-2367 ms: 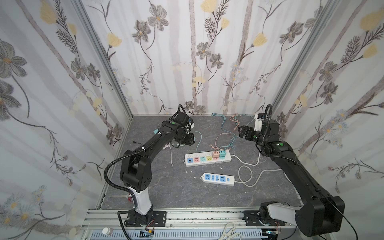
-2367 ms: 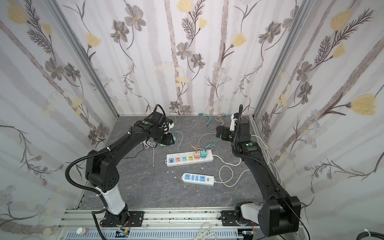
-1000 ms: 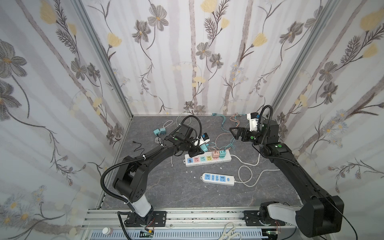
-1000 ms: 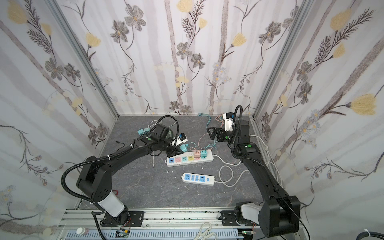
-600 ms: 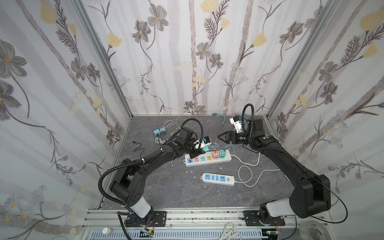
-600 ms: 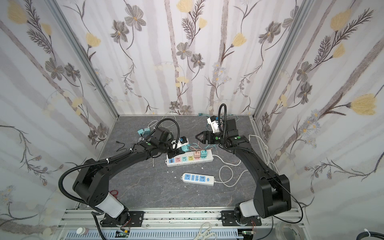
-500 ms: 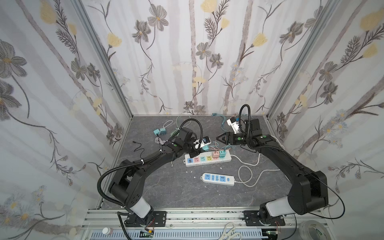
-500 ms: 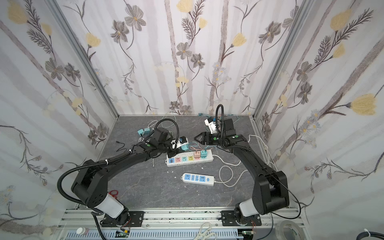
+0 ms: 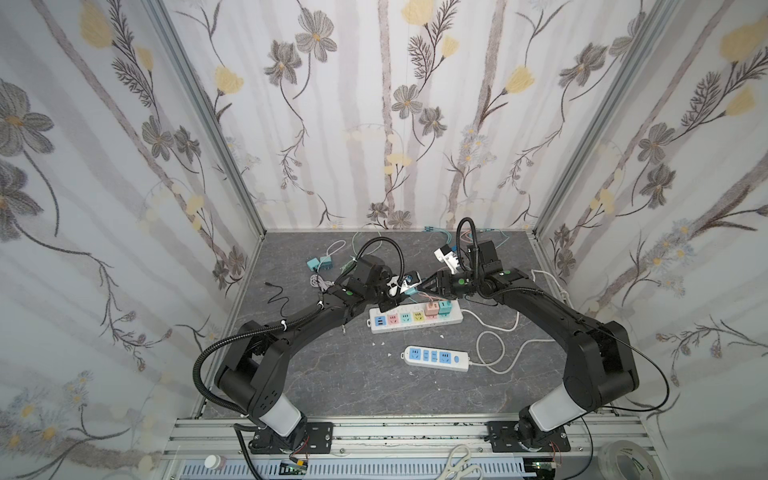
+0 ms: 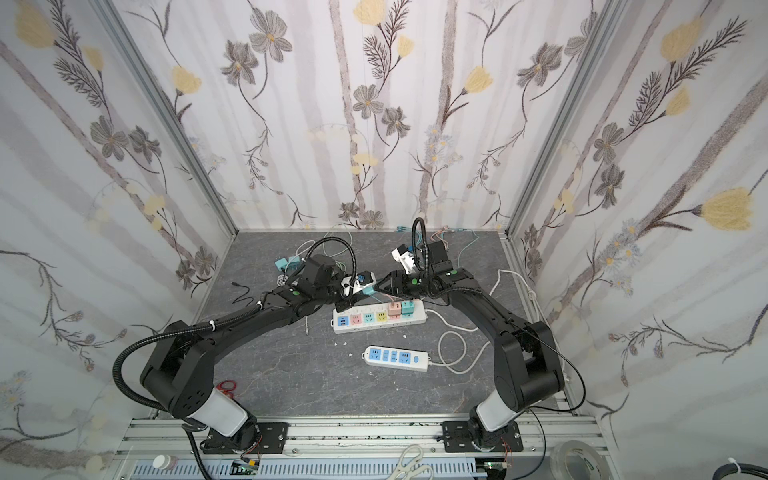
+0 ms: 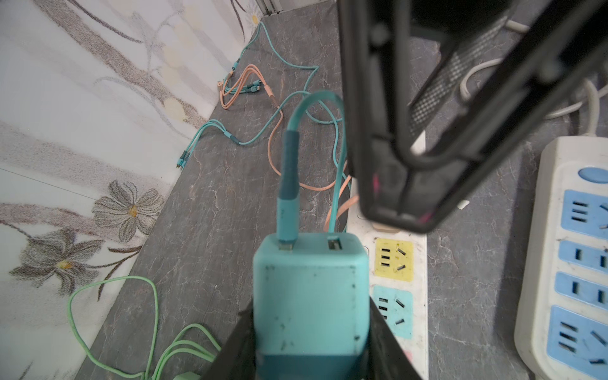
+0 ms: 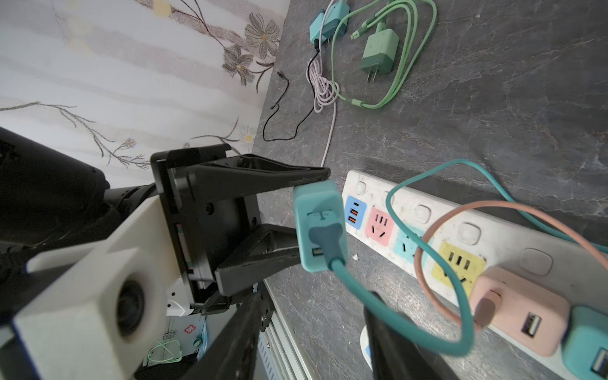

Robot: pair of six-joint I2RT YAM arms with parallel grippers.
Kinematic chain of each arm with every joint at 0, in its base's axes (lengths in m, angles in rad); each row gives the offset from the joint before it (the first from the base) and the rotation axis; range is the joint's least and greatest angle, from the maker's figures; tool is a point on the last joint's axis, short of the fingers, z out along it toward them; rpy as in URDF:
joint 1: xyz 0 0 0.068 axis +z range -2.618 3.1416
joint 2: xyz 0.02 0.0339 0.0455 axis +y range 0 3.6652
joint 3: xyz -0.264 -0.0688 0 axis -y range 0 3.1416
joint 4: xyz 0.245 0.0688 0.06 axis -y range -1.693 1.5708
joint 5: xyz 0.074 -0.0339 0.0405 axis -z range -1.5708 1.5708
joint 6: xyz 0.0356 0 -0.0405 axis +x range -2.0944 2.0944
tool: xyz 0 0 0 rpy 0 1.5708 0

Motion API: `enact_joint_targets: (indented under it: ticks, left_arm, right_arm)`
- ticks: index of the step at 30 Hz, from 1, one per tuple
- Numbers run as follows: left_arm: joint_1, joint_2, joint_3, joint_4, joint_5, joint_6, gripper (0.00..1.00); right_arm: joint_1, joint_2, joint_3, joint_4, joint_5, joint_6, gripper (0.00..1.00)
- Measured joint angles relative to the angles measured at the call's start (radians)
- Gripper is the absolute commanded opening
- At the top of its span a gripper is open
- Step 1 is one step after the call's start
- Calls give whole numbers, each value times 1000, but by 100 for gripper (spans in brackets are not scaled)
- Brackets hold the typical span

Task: Insert the plug
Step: 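Hand the teal plug from the left gripper to the right gripper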

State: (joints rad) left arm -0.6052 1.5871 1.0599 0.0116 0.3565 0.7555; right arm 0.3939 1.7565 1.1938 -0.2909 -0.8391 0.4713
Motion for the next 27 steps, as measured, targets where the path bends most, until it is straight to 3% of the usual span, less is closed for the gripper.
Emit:
enact_joint_targets:
  ticks: [13, 22, 27]
  left_arm:
    - [0, -11, -12, 3, 3, 8, 0]
    - [0, -12, -12, 7, 4, 8, 0]
    - [2, -12, -12, 7, 7, 8, 0]
  right_arm:
    - [25, 109, 126, -58, 0, -48, 47]
    - [38, 160, 209, -161, 0, -129, 40]
    - [45, 187, 245, -198, 6, -159, 30]
